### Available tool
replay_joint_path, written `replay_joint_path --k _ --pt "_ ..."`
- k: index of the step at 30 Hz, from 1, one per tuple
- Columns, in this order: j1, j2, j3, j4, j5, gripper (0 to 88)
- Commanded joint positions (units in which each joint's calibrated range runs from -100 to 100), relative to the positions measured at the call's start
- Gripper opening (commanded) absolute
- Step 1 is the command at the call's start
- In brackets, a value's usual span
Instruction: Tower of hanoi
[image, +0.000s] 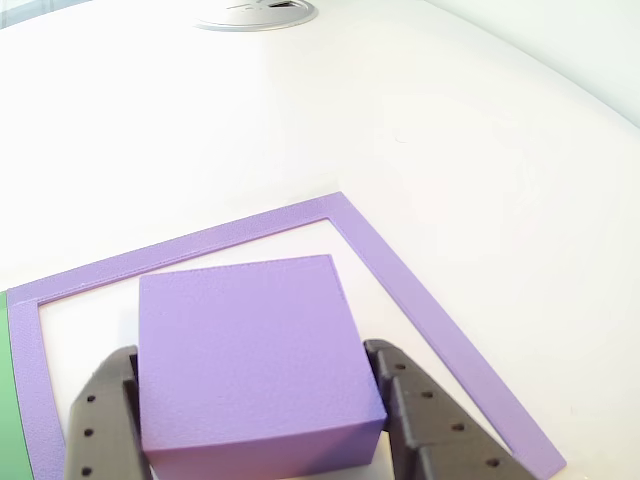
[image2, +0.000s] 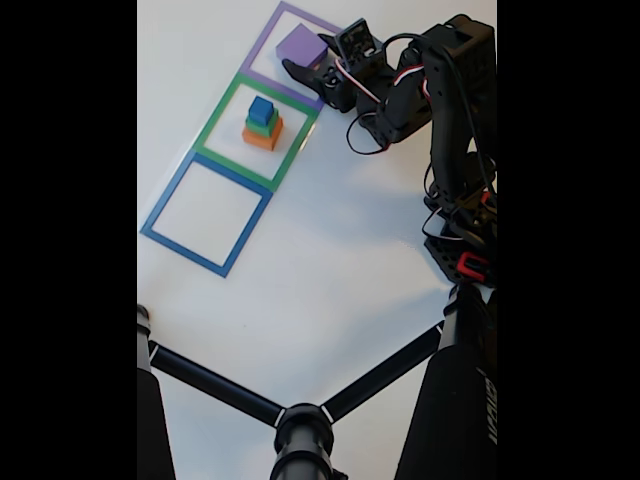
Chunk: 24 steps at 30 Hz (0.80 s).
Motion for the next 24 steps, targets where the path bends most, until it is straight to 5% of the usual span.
replay_joint_path --k 1,12,24 --pt "0.46 -0.31 -0.25 -1.21 0.18 15.6" --pt "-1.55 -10.40 3.66 4.45 0.18 14.3" --pt "-3.38 -50.21 7.02 45.34 0.18 14.0"
